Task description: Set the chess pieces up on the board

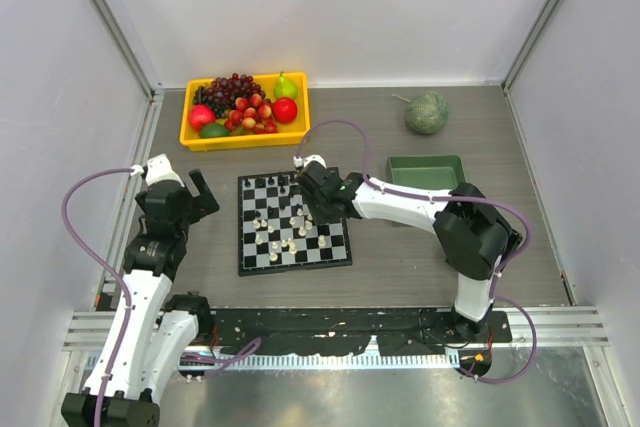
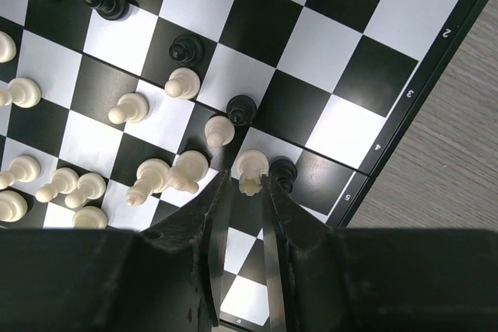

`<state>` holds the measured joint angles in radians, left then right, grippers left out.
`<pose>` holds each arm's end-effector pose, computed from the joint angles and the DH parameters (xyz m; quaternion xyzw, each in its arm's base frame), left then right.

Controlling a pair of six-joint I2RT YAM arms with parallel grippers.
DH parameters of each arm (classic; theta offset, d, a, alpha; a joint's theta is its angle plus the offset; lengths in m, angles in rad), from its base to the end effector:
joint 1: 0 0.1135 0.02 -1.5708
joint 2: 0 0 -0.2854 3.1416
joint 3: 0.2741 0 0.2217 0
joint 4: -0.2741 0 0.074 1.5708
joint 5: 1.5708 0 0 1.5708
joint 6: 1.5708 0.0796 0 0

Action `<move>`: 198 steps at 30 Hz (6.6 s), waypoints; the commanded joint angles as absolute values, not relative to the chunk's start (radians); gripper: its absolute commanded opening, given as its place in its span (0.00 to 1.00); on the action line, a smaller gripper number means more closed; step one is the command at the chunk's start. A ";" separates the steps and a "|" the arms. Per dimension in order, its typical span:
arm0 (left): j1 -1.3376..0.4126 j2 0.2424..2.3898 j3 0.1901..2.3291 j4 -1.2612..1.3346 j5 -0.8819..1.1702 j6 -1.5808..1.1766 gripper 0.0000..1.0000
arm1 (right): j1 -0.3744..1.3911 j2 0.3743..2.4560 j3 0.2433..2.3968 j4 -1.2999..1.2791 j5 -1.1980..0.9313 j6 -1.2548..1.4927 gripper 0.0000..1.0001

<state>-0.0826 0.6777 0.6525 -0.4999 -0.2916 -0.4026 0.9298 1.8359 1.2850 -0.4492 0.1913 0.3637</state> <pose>0.1439 0.0110 0.2717 -0.2082 0.8347 0.0035 0.5098 0.2455 0.3037 0.2003 -0.2409 0.9247 0.0957 0.2788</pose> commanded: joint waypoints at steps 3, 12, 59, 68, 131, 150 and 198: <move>-0.077 0.641 0.650 -0.492 -0.325 -0.400 0.99 | 0.930 1.838 1.321 -0.420 0.187 0.351 0.28; -0.077 0.630 0.647 -0.495 -0.325 -0.400 0.99 | 0.931 1.850 1.324 -0.420 0.187 0.345 0.27; -0.077 0.669 0.649 -0.457 -0.281 -0.429 0.99 | 1.057 1.474 0.867 -0.328 0.259 0.523 0.08; -0.074 0.673 0.644 -0.454 -0.282 -0.431 0.99 | 1.065 1.476 0.850 -0.344 0.291 0.532 0.09; -0.057 0.686 0.644 -0.476 -0.296 -0.400 0.99 | 1.028 1.796 1.324 -0.422 0.258 0.311 0.35; -0.052 0.695 0.643 -0.466 -0.281 -0.400 0.99 | 1.002 1.871 1.365 -0.419 0.175 0.305 0.31; -0.041 0.675 0.640 -0.466 -0.273 -0.403 0.99 | 0.991 1.671 1.249 -0.385 0.193 0.325 0.10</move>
